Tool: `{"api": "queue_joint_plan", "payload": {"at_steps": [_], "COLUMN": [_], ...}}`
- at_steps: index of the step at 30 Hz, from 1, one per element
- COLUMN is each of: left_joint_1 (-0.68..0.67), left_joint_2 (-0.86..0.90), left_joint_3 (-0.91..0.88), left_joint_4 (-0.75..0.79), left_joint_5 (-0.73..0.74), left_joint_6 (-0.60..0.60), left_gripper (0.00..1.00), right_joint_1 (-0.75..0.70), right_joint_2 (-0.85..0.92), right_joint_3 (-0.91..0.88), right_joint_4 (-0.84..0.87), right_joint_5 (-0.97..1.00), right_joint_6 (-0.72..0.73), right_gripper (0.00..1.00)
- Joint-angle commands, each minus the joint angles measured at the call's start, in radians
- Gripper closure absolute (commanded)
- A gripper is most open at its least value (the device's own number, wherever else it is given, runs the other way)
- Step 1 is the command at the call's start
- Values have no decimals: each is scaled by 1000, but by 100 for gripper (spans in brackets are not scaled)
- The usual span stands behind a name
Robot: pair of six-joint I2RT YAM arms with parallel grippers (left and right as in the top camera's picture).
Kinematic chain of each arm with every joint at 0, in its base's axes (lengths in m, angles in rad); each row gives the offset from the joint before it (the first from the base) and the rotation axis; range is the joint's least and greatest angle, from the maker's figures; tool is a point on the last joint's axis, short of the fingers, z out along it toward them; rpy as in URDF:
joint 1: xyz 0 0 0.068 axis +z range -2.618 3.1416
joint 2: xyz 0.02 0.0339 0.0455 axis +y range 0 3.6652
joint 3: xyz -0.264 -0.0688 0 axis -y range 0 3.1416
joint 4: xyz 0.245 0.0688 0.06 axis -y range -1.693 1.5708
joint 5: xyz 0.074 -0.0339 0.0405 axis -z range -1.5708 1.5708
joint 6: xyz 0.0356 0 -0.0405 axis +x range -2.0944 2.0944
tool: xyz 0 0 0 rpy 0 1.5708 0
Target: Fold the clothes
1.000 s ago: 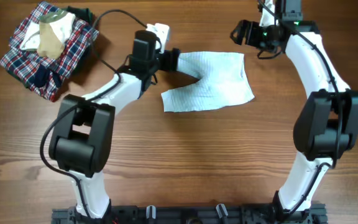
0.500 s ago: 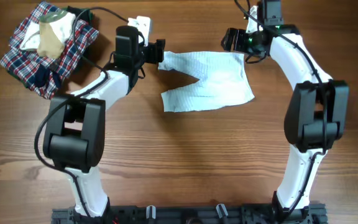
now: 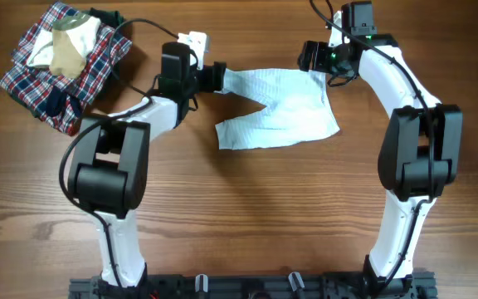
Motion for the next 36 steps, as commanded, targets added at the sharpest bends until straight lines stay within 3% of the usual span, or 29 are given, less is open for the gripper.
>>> {"api": "queue_joint_plan", "payload": {"at_steps": [1,14,18,24,28,30,36], "left_joint_1": [-23,-24,-24,-24,-24,-24,-24], "left_joint_2": [57,64,67,67,67,67,67], "left_joint_3": [20,20,20,20,20,20,20], "left_joint_4": [3,3,-2,-10,-21,-20,-20], "left_joint_5": [21,21,21,21,21,21,21], "left_joint_6": [-14,-14,-14,-36,-36,-36,-36], "left_gripper": [18,21,30,50,72,77,86], "right_joint_1": [0,0,5,25,29,29,29], "right_joint_2": [24,87,87,87,87,87,87], "right_joint_3": [-6,-6,-6,-6,-6,-6,-6], "right_joint_4": [-5,-2,-2,-9,-9,-17,-16], "right_joint_5": [26,23,26,26,50,57,57], "right_joint_6": [-21,-20,-21,-20,-20,-20,-20], "right_gripper": [1,3,9,23,41,52,66]}}
